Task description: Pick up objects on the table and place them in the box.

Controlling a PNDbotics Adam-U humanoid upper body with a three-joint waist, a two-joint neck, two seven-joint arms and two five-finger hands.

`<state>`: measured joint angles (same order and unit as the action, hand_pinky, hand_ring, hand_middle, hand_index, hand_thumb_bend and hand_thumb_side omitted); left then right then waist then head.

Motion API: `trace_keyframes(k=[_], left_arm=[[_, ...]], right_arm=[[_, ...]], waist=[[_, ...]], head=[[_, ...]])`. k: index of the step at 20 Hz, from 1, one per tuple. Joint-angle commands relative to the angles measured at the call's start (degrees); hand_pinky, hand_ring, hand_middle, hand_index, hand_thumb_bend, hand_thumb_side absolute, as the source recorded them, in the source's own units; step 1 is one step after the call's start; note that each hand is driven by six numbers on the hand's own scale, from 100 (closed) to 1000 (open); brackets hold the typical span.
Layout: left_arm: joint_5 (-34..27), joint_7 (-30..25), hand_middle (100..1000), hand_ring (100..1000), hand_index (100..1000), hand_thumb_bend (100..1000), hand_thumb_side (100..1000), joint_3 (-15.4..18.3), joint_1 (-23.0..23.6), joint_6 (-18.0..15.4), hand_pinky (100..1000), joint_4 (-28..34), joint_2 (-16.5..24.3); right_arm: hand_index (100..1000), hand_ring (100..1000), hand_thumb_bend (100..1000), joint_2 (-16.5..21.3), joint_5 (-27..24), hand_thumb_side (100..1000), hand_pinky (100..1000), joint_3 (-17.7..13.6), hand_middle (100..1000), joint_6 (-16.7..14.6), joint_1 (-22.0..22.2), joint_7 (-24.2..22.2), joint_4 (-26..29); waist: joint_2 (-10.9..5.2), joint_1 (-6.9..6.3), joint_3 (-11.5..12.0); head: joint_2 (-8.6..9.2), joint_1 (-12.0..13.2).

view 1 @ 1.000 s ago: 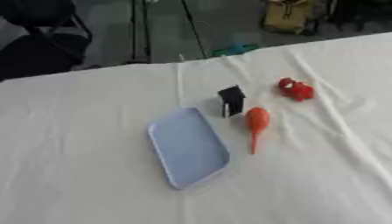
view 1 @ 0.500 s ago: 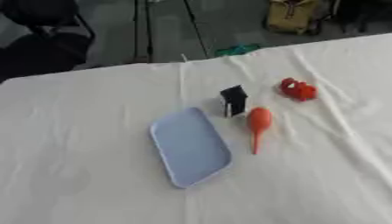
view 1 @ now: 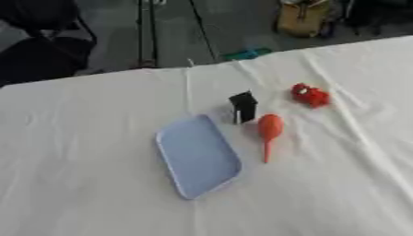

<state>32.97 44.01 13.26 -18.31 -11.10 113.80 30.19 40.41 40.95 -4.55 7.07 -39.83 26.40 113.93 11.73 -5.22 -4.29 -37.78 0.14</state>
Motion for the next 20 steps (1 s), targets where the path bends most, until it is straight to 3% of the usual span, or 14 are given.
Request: trace_keyframes(k=[1, 3, 5, 6, 10, 12, 15, 19, 20], left_arm=[[-0.42, 0.18, 913, 929, 828, 100, 942, 0.09, -0.34, -0.30, 878, 0.79, 2.18], [-0.66, -0.28, 909, 923, 824, 100, 934, -0.13, -0.22, -0.57, 869, 0.79, 2.18], [-0.93, -0.58, 909, 923, 824, 100, 934, -0.12, -0.15, -0.75, 869, 0.79, 2.15], [-1.08, -0.72, 906, 918, 822, 100, 927, -0.17, -0.08, -0.81, 862, 0.79, 2.19], [-1.74, -1.14, 903, 915, 821, 100, 924, -0.21, 0.35, -0.95, 858, 0.79, 2.30], [-1.99, -1.22, 902, 914, 820, 100, 923, -0.18, 0.59, -0.98, 857, 0.79, 2.31], [-2.13, -1.26, 902, 914, 820, 100, 923, -0.11, 0.87, -1.01, 857, 0.79, 2.33], [-2.27, -1.51, 898, 911, 814, 100, 914, -0.22, 1.09, -0.84, 854, 0.79, 2.22], [-2.32, -1.58, 895, 908, 810, 100, 910, -0.26, 1.10, -0.82, 851, 0.79, 2.18]], right_arm=[[855, 839, 100, 3.97, 6.23, 926, 840, 1.25, 844, 3.10, -2.86, -9.34, 0.48], [867, 875, 100, 5.83, 10.10, 961, 854, 3.87, 875, 4.11, -5.86, -18.93, -1.65], [867, 875, 100, 6.15, 12.93, 961, 854, 5.01, 875, 4.28, -8.00, -25.34, -2.48], [886, 900, 100, 6.59, 13.77, 1000, 875, 6.41, 904, 3.37, -9.03, -28.85, -3.63], [902, 906, 100, 6.80, 16.06, 1000, 879, 11.08, 910, -2.96, -15.73, -41.89, -12.14], [904, 904, 100, 6.08, 16.23, 1000, 879, 13.35, 909, -5.64, -18.87, -44.79, -17.10], [905, 904, 100, 4.61, 17.41, 1000, 879, 15.53, 909, -8.30, -22.31, -45.15, -23.69], [906, 915, 158, 0.68, 20.72, 1000, 882, 18.29, 911, -10.33, -27.03, -44.89, -34.46], [923, 932, 211, -0.50, 21.52, 1000, 896, 18.71, 925, -10.89, -27.96, -44.86, -37.13]], waist=[[-1.08, 0.46, 0.05], [-1.17, 0.78, 0.26], [-1.21, 0.84, 0.28], [-1.24, 0.94, 0.41], [-1.55, 1.16, 0.44], [-1.73, 1.21, 0.37], [-1.89, 1.22, 0.24], [-2.07, 1.19, 0.48], [-2.07, 1.18, 0.60]], head=[[-0.30, -0.89], [-0.19, -1.65], [-0.17, -1.87], [-0.21, -2.21], [-1.00, -2.31], [-1.33, -2.08], [-1.47, -1.89], [-1.14, -2.13], [-1.12, -2.32]])
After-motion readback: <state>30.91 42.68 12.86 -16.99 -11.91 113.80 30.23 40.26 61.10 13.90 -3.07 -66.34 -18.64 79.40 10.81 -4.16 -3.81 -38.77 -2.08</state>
